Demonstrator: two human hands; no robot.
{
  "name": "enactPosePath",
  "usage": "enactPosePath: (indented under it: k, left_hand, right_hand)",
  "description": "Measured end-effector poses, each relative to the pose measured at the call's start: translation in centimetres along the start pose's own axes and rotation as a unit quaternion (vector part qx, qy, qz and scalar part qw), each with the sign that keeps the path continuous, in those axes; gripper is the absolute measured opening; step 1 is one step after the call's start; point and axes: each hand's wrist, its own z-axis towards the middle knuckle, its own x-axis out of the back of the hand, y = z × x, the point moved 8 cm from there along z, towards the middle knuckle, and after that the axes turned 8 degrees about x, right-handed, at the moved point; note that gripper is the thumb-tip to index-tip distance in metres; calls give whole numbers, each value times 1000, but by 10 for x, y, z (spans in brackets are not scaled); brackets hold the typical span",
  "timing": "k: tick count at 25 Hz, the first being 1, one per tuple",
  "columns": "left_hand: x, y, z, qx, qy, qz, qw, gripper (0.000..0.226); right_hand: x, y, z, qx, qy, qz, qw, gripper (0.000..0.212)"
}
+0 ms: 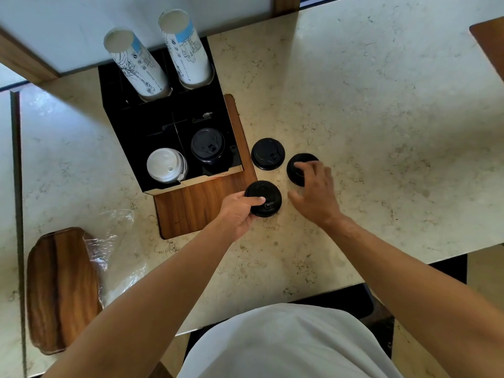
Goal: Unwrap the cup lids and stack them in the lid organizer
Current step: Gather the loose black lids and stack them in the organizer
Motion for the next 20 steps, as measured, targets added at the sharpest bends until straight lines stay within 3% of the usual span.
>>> enactPosePath:
  k: [2, 7, 12, 15, 20]
  left_hand:
    - [-5, 2, 1, 4, -8, -2, 1000, 28]
    - [-15, 1, 3, 23, -36, -2, 999, 30]
    - [-11, 2, 6, 55, -29, -84, 995, 17]
    - [-5, 0, 10, 58, -38, -97, 993, 33]
    - [-2, 0, 7, 56, -76, -80, 992, 47]
  right_hand:
    - [11, 17, 18, -38, 19, -53, 998, 72]
    - [-8, 34, 34, -29, -85, -77, 993, 97]
    - [-5, 31, 30, -38, -35, -53, 997, 97]
    - [-4, 14, 17, -45, 19, 25, 998, 103]
    - [-35, -38, -7, 40, -60, 84, 994, 107]
